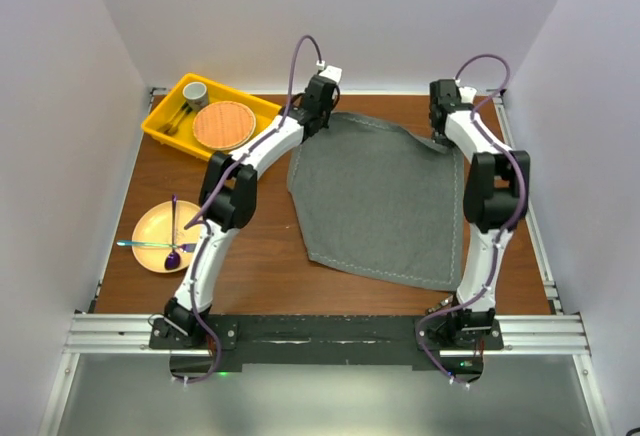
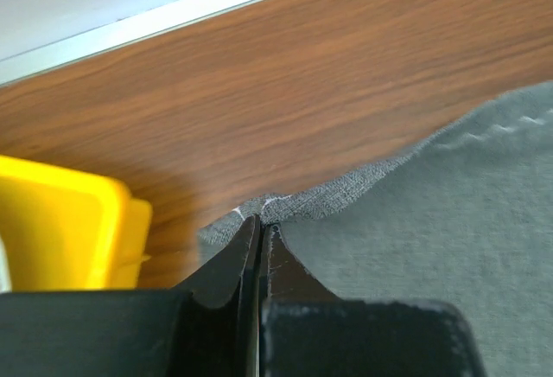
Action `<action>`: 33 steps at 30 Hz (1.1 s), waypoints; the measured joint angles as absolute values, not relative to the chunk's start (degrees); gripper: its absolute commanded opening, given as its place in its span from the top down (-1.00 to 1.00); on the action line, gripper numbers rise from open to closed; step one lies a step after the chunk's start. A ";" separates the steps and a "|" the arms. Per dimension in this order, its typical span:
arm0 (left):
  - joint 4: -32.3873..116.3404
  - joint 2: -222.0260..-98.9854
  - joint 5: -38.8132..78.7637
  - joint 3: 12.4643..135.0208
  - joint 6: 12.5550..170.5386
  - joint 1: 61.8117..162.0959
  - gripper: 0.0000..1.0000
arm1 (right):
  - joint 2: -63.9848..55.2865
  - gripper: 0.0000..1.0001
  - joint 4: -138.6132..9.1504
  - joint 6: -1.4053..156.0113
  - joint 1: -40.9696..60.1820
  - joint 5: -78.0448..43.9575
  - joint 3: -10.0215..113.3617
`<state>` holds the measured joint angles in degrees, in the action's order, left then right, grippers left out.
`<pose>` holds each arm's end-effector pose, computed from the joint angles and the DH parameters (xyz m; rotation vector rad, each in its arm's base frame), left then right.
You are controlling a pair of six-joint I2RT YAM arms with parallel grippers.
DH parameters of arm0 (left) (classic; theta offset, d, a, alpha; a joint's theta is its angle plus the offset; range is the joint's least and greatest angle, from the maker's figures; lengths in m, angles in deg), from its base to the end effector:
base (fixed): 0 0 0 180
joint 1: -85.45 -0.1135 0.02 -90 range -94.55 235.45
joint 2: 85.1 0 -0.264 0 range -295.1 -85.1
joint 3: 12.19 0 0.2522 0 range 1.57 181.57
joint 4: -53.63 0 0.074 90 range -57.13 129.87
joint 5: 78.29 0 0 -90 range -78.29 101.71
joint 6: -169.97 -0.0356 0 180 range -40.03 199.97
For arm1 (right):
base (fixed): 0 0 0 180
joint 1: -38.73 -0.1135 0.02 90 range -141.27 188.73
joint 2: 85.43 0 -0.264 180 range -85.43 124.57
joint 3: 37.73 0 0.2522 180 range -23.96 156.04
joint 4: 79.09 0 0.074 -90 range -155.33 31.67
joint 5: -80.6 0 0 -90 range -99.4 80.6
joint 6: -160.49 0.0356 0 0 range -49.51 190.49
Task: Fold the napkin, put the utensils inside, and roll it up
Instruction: Flatten the napkin out
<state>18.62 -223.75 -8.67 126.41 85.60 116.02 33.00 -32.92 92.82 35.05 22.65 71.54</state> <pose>0.4870 -0.2733 0.2260 0.2656 2.1229 0.0199 0.4542 0.0103 0.2198 0.5987 2.3237 -0.5010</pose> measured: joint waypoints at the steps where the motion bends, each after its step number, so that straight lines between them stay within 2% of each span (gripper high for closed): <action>1: 20.08 -223.90 -7.73 125.64 86.08 115.91 0.81 | 36.30 0.79 -32.09 92.71 35.29 22.63 74.82; 2: 21.37 -223.90 -7.01 125.03 86.54 115.89 0.64 | 39.45 0.71 -31.24 92.49 35.53 22.67 78.16; 3: 22.77 -223.95 -6.15 124.79 86.99 115.93 0.29 | 42.18 0.53 -30.89 92.27 35.71 22.69 80.92; 4: 24.10 -224.14 -5.50 125.08 87.87 116.02 0.06 | 43.95 0.00 -30.28 92.18 35.82 22.74 82.71; 5: 24.50 -224.58 -5.15 126.28 88.63 116.22 -0.24 | 45.83 -0.14 -29.12 91.98 35.97 22.89 84.70; 6: 24.43 -225.37 -4.95 128.51 89.75 116.41 -0.31 | 47.23 -0.20 -28.49 91.48 36.21 23.18 86.14; 7: 24.61 -225.91 -5.02 130.17 89.88 116.59 -0.42 | 47.73 -0.47 -27.90 91.33 36.34 23.50 86.88; 8: 25.06 -226.24 -5.10 131.81 90.73 116.81 -0.59 | 48.39 -0.57 -26.26 90.85 36.62 24.03 88.37; 9: 25.52 -226.15 -5.35 132.44 90.99 117.09 -0.94 | 49.04 -0.61 -24.73 90.85 36.89 24.71 90.27; 10: 26.14 -225.65 -5.85 132.73 91.26 117.40 -0.96 | 49.57 -0.64 -23.02 90.74 37.13 25.47 92.72; 15: 24.23 -220.78 -6.29 132.22 93.81 118.93 -0.79 | 49.92 -0.65 -18.15 90.67 38.39 25.91 104.35; 17: 23.34 -215.88 -5.00 128.11 94.78 119.30 -0.68 | 47.93 -0.65 -17.23 90.91 38.33 25.36 104.43; 21: 20.76 -200.21 -2.53 112.68 95.61 119.43 -0.60 | 41.37 -0.61 -14.56 91.50 34.59 23.50 97.66; 25: 17.41 -183.77 -2.09 98.48 95.93 119.21 -0.62 | 33.66 -0.54 -14.94 92.16 23.40 16.66 85.94; 33: 5.37 -153.17 -6.77 79.13 102.40 117.66 -0.58 | 22.14 -0.69 -20.71 91.44 -6.08 1.49 64.85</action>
<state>5.37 -153.17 -6.77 79.13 102.40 117.66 22.14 -20.71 91.44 -6.08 1.49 64.85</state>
